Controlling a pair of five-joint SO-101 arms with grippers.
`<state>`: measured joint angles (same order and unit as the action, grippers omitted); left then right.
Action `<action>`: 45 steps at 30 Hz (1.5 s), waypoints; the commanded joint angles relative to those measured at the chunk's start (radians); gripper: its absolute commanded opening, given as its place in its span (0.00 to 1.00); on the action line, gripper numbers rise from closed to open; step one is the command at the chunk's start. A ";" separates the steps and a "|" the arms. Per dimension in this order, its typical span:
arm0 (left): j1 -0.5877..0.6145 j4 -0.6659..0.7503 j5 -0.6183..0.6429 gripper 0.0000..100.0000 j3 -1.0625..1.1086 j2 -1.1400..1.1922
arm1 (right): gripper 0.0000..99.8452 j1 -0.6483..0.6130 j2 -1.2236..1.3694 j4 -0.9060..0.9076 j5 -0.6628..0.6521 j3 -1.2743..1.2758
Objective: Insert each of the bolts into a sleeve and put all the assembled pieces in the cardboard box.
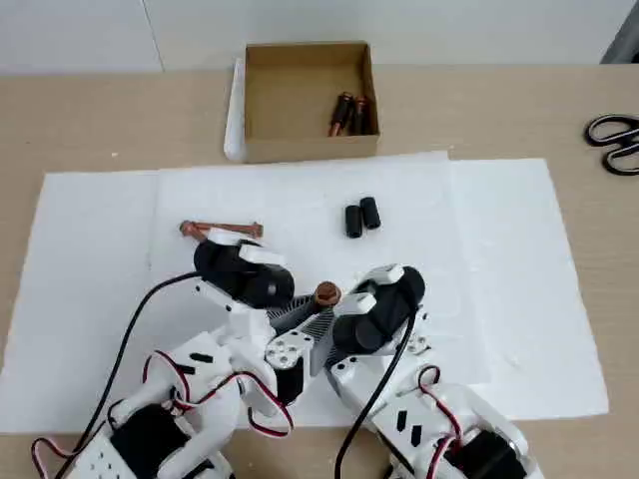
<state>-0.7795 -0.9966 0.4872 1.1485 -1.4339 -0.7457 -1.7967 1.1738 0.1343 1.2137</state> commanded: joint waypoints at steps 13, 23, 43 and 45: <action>-0.026 -0.012 -0.144 0.18 0.048 0.011 | 0.00 0.008 -0.008 -0.065 -0.011 -0.044; 0.140 -0.011 -0.367 0.18 0.042 0.011 | 0.00 0.008 -0.012 -0.064 -0.009 -0.044; 0.207 0.003 -0.218 0.18 -0.266 0.026 | 0.00 0.016 -0.005 -0.093 -0.008 -0.005; 0.250 0.003 -0.195 0.18 -0.315 0.068 | 0.00 0.016 -0.005 -0.093 -0.008 0.002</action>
<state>-0.5723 -1.0042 0.2601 0.9183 -1.4139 -0.7411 -1.7998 1.1170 0.1266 1.2183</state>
